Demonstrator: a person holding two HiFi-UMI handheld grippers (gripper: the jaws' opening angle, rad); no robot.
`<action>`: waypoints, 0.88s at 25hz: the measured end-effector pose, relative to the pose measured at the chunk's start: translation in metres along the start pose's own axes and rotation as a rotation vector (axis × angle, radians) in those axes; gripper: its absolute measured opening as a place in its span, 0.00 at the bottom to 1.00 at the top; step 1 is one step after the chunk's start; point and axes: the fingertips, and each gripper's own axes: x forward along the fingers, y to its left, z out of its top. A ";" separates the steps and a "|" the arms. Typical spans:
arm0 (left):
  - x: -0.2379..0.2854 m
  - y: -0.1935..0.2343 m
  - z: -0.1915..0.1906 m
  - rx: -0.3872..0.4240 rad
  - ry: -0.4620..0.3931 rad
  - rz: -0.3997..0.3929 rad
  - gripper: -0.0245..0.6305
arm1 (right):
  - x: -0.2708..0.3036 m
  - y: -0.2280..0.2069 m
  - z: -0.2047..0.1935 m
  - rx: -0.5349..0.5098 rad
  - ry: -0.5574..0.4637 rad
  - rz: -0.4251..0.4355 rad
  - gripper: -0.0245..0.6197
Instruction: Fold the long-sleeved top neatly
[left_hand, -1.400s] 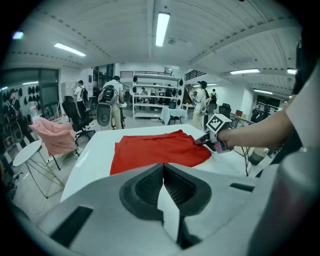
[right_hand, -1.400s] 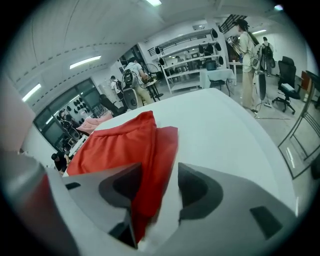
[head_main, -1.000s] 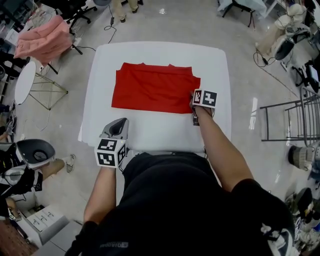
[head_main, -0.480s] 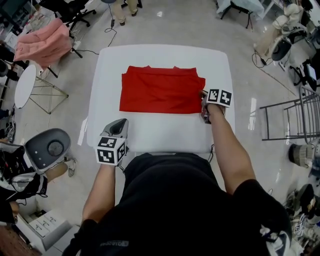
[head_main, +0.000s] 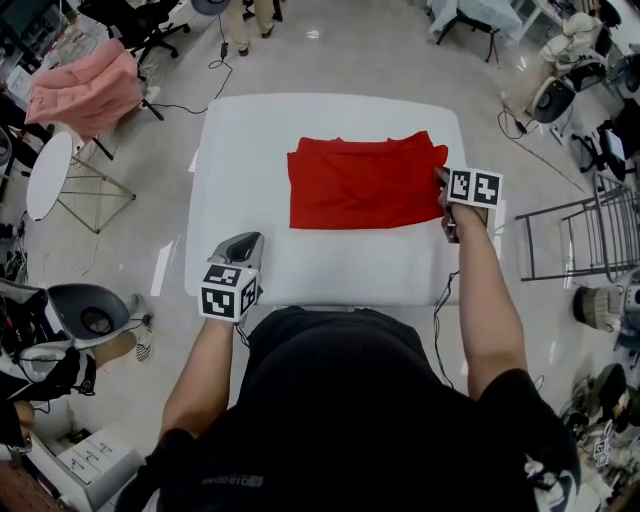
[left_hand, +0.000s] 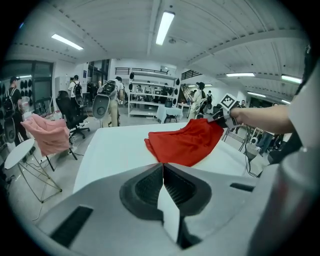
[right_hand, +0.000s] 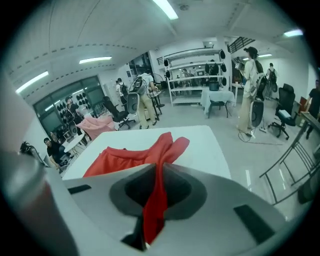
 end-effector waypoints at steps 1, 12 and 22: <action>-0.001 -0.004 -0.001 0.003 -0.002 -0.005 0.05 | -0.011 0.007 0.005 -0.016 -0.010 0.006 0.11; -0.013 0.023 -0.005 0.011 -0.013 -0.061 0.05 | -0.014 0.202 0.047 -0.083 -0.077 0.196 0.10; -0.056 0.068 -0.051 -0.041 0.013 -0.052 0.05 | 0.105 0.327 -0.064 -0.297 0.176 0.039 0.16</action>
